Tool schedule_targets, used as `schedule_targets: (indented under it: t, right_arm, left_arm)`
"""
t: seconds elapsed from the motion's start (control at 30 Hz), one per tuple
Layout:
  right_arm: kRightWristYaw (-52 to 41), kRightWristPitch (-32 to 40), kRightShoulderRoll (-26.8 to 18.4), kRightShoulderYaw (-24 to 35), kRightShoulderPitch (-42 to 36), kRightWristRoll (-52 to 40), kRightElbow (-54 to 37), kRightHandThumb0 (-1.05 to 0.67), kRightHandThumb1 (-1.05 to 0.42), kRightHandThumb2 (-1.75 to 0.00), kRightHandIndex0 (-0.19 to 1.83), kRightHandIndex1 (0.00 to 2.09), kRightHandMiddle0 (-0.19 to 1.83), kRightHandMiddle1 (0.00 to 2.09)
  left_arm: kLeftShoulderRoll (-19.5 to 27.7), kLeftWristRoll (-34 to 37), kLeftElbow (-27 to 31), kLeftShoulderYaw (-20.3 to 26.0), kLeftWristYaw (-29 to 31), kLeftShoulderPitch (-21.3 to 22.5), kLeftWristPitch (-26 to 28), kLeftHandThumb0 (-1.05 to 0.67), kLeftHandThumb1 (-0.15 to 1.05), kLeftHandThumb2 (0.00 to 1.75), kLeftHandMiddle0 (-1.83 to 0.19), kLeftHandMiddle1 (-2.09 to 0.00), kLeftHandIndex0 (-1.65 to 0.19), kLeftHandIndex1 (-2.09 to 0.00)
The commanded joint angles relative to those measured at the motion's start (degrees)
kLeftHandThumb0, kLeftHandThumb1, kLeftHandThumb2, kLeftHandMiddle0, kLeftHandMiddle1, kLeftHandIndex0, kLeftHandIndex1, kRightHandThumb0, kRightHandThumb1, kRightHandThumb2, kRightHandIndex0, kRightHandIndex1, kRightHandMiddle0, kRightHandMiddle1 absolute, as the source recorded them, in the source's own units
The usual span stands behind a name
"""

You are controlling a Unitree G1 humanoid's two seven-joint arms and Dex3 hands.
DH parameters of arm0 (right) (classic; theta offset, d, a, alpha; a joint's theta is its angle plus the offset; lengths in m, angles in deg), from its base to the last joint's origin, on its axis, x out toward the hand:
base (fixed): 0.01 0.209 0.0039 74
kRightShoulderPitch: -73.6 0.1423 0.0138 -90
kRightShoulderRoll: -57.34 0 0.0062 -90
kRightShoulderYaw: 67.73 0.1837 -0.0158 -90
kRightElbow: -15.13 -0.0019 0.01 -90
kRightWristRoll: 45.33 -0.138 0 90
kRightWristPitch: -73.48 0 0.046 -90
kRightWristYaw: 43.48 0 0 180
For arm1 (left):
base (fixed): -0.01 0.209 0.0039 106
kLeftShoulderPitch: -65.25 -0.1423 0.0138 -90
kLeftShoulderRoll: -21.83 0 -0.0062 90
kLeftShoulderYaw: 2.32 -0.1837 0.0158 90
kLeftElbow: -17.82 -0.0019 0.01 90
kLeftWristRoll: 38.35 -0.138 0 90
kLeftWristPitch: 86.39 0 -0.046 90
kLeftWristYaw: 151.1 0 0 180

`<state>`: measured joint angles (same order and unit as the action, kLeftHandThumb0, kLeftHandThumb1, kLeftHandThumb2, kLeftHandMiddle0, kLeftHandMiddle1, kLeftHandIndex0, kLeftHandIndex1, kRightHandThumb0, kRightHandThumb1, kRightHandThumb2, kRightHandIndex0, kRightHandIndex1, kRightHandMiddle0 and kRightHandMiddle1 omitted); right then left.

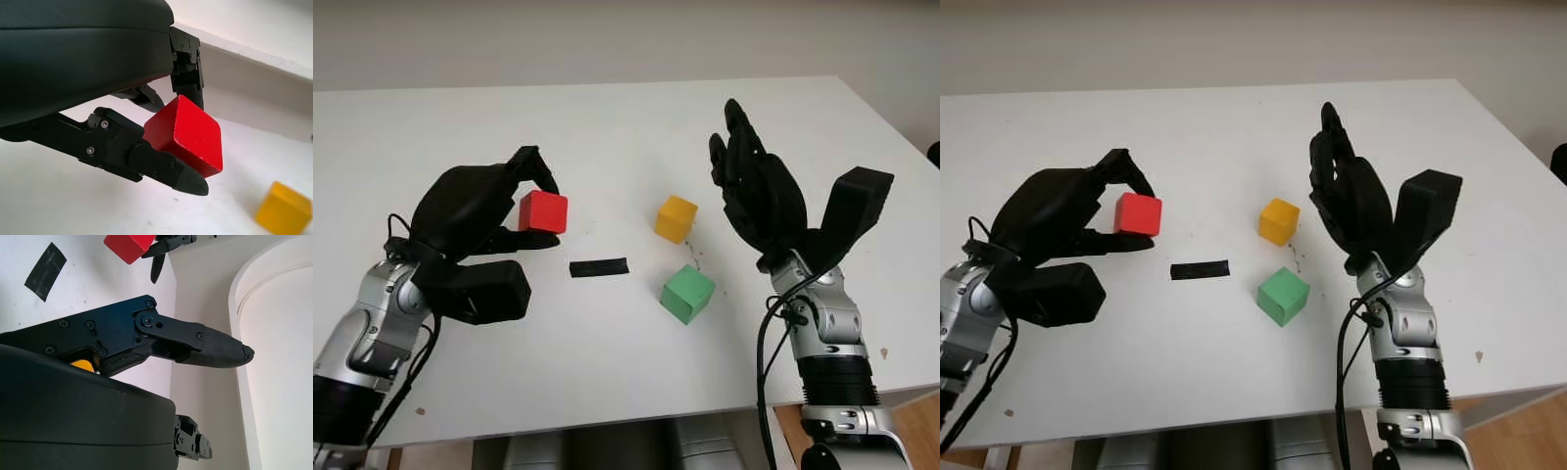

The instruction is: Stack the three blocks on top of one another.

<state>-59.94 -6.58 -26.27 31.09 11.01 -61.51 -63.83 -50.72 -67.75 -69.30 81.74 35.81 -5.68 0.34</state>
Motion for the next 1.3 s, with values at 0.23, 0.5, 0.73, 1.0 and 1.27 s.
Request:
schedule_targets:
  t: [0.23,0.5,0.73,1.0,1.27]
  right_arm:
    - [-0.1,0.1,-0.2,0.0,-0.4,-0.2,-2.1,-0.74,-1.05,-0.68,-0.19,0.0,-0.19,0.0]
    - [-0.3,0.0,-0.4,-0.1,-0.3,0.1,-1.9,-0.75,-1.05,-0.68,-0.19,0.0,-0.19,0.0]
    - [0.6,0.2,0.1,-0.2,-0.3,0.0,-2.1,-0.75,-1.05,-0.68,-0.19,0.0,-0.19,0.0]
    - [0.3,0.1,-0.2,-0.3,-0.4,0.1,-2.1,-0.75,-1.05,-0.68,-0.19,0.0,-0.19,0.0]
    - [0.0,-0.1,-0.2,-0.1,-0.4,-0.2,-2.0,-0.75,-1.05,-0.68,-0.19,0.0,-0.19,0.0]
  left_arm:
    - [-9.4,2.5,4.5,-0.7,1.3,-2.3,8.2,-0.46,1.05,0.22,-0.23,-0.04,-0.19,-1.9]
    - [-14.9,8.0,2.0,-0.6,2.2,-2.6,10.7,-0.46,1.05,0.21,-0.09,-0.03,-0.23,-1.86]
    - [-16.8,12.0,-4.1,-0.6,2.1,-1.8,9.4,-0.49,1.05,0.22,-0.08,-0.05,-0.25,-1.79]
    - [-15.5,4.4,-8.4,-4.0,-1.8,-0.7,8.9,-0.49,1.05,0.19,-0.09,-0.05,-0.29,-1.77]
    - [-13.8,-1.8,-10.4,-6.4,-3.5,-0.3,8.1,-0.47,1.05,0.16,-0.11,-0.06,-0.3,-1.7]
